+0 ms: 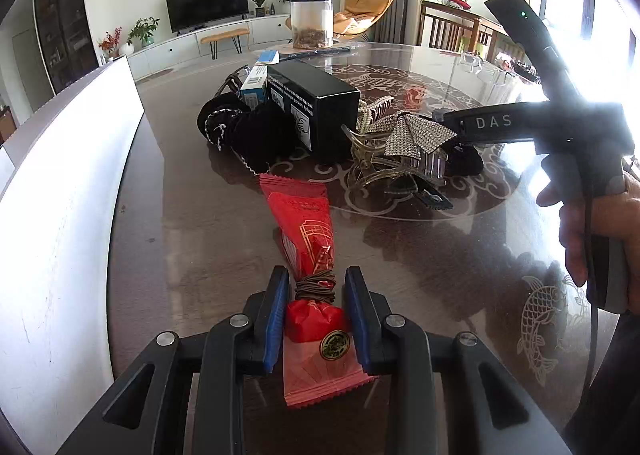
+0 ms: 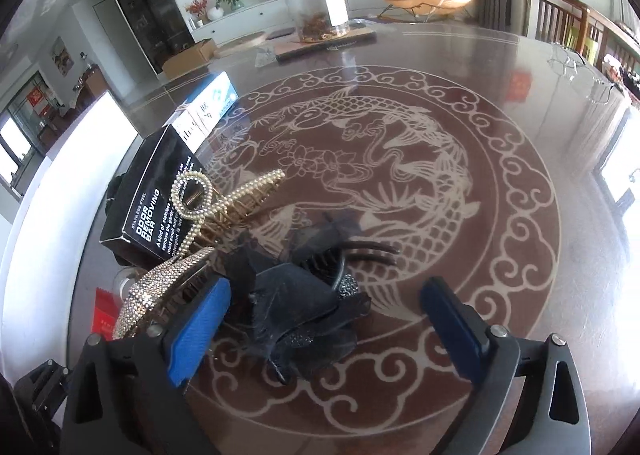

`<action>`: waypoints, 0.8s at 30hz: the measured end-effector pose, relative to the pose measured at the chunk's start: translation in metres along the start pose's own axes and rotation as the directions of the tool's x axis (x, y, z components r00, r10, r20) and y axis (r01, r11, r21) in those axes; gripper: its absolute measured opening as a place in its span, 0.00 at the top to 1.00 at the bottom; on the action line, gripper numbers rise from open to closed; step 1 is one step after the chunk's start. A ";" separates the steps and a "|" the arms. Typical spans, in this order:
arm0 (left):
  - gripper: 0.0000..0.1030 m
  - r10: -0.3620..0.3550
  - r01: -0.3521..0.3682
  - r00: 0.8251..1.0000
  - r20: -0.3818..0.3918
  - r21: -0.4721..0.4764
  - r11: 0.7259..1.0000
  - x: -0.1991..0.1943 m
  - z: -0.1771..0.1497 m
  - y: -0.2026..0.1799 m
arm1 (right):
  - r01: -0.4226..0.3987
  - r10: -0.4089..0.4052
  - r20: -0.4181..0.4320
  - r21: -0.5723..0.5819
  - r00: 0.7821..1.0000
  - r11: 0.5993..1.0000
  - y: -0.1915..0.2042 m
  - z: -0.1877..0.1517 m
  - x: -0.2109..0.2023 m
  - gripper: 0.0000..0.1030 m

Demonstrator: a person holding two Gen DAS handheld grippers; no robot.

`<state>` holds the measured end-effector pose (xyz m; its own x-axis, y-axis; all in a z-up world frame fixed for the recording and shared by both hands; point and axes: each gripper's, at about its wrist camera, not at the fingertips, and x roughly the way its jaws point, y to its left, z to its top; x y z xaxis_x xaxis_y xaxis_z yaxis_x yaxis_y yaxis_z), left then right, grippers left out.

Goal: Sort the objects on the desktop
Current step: 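Grasp the red candy bag with the left gripper while the right gripper grasps the black bow clip, then carry the red bag and black bow clip to the white bin and release them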

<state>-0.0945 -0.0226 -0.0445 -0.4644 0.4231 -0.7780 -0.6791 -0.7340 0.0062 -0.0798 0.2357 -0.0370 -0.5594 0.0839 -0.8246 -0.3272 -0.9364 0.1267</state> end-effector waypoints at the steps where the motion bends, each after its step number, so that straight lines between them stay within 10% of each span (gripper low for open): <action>1: 0.72 0.000 0.000 1.000 0.000 0.000 1.000 0.000 0.000 0.000 | -0.010 0.010 0.002 -0.024 1.000 1.000 0.004 -0.002 -0.002 0.44; 4: 0.72 0.000 0.000 1.000 0.000 0.000 1.000 0.000 0.000 0.000 | -0.023 0.023 0.000 -0.054 1.000 0.998 0.008 -0.018 -0.011 0.55; 18: 0.72 -0.001 0.001 1.000 0.000 0.000 1.000 0.000 -0.001 0.001 | 0.057 -0.051 0.120 -0.047 0.991 0.997 0.005 -0.135 -0.084 0.53; 24: 0.64 -0.001 0.001 1.000 0.010 -0.013 1.000 -0.004 -0.010 -0.003 | 0.089 -0.082 0.115 -0.062 0.990 0.994 0.011 -0.144 -0.082 0.12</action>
<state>-0.0843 -0.0274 -0.0476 -0.4694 0.4291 -0.7717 -0.6725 -0.7401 -0.0025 0.0725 0.1697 -0.0471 -0.6145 0.1985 -0.7635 -0.3281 -0.9445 0.0186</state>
